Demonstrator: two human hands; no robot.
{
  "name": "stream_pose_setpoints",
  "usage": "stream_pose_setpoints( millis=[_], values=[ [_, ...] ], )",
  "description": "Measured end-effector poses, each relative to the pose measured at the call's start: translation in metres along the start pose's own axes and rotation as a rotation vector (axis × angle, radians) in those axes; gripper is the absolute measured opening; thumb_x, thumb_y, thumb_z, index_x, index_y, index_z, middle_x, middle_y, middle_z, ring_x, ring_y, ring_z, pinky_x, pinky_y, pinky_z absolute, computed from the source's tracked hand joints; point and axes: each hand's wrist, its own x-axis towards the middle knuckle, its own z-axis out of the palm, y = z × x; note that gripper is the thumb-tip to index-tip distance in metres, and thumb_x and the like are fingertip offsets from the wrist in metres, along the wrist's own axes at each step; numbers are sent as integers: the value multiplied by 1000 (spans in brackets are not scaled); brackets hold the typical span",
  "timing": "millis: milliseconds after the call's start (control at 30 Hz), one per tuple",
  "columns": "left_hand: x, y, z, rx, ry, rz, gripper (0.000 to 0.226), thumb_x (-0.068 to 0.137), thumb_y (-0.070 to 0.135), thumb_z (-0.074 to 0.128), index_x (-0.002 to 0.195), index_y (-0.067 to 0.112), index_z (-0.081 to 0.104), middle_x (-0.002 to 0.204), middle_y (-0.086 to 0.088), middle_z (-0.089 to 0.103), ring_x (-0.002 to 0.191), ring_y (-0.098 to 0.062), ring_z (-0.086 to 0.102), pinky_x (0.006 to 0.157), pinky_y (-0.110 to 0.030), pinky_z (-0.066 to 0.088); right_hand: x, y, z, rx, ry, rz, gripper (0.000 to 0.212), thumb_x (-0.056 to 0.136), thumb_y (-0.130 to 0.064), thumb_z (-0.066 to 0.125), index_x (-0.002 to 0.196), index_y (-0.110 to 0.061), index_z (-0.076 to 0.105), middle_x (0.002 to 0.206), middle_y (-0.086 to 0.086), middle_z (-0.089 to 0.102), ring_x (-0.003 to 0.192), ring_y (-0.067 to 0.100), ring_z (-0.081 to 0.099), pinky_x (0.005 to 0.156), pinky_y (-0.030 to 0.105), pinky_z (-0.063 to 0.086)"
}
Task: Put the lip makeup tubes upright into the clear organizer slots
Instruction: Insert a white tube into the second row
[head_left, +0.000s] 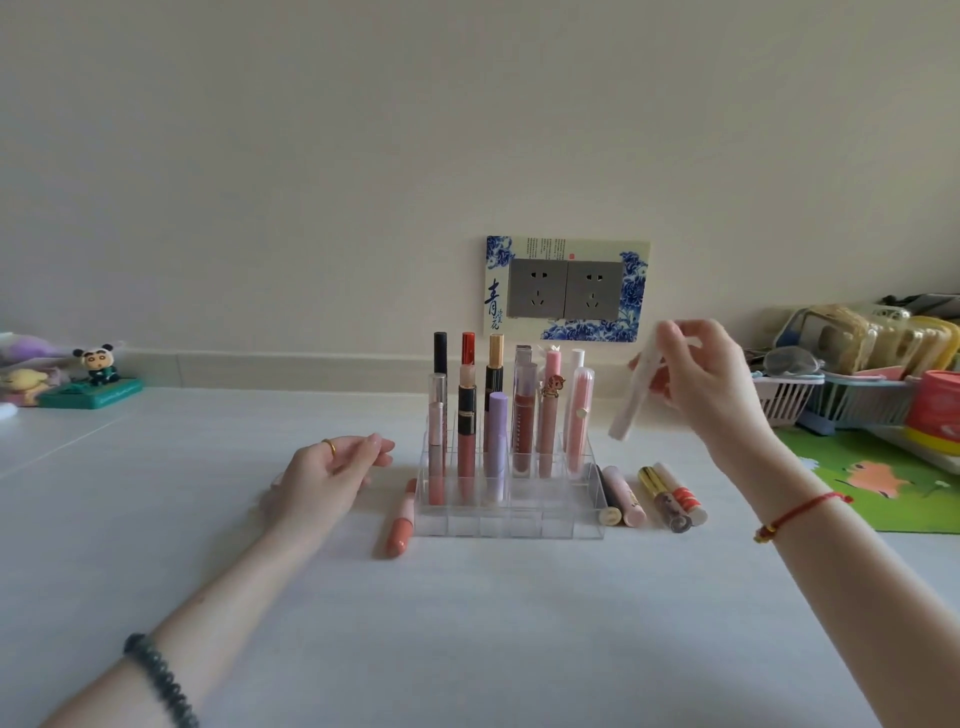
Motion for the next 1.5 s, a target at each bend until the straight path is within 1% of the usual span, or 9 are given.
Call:
stream_pose_setpoints(
  millis=[200,333,433,667,800,967,1100,1333,1500],
  values=[
    [2,-2,-3,53,14,-13,16,80,46,56,74,40,70,70,23,69,47,-3,51,55,-29,29,-17,-18,37,-38,-96,-128,13,94,-24,38,101,-13,42,72,-3,56,47,0,56,43,10,45],
    [1,-1,-3,40,4,-11,21,74,54,55,75,40,70,74,22,71,56,-10,54,54,-29,28,-27,-6,60,-109,-131,-163,22,95,-24,37,109,-8,42,70,-9,53,59,5,54,54,17,49],
    [-1,2,0,8,-7,16,22,87,37,56,73,29,70,66,23,69,56,-10,50,49,-24,28,-30,4,69,-153,-129,-195,19,95,-24,37,106,-9,40,68,-7,54,58,8,52,52,14,43],
    [-3,6,2,-8,-8,39,22,89,29,54,73,25,69,62,22,68,50,-3,47,44,-18,29,-37,17,78,-190,-184,-158,10,94,-24,40,98,-15,40,84,12,64,68,25,60,64,36,51],
    [-5,9,3,-26,-3,45,22,89,26,54,73,25,68,60,18,68,51,-5,45,47,-22,28,-39,21,83,-226,-218,-136,23,93,-26,44,109,-9,45,85,8,63,69,18,60,68,30,53],
    [-8,12,4,-24,-11,59,21,90,22,52,76,24,67,58,18,67,42,6,48,43,-14,30,-41,23,86,-227,-214,-105,21,92,-26,45,106,-10,45,86,5,62,72,17,60,67,27,51],
    [-10,15,3,-11,-11,76,21,91,21,51,77,22,66,62,15,67,44,8,50,46,-17,29,-42,23,86,-229,-208,-98,20,92,-24,47,107,-11,45,82,4,61,73,18,61,71,30,53],
    [-8,11,1,4,-11,56,22,90,26,52,74,27,67,61,26,67,43,8,49,51,-24,29,-45,28,82,-268,-240,-120,26,85,-13,58,104,-14,41,82,2,62,67,11,56,62,18,44],
    [-10,15,2,31,-21,67,20,90,24,53,75,27,67,68,11,68,44,8,50,50,-22,30,-45,31,82,-285,-249,-117,31,83,-11,60,105,-16,39,86,7,64,68,12,56,54,8,40]
  ],
)
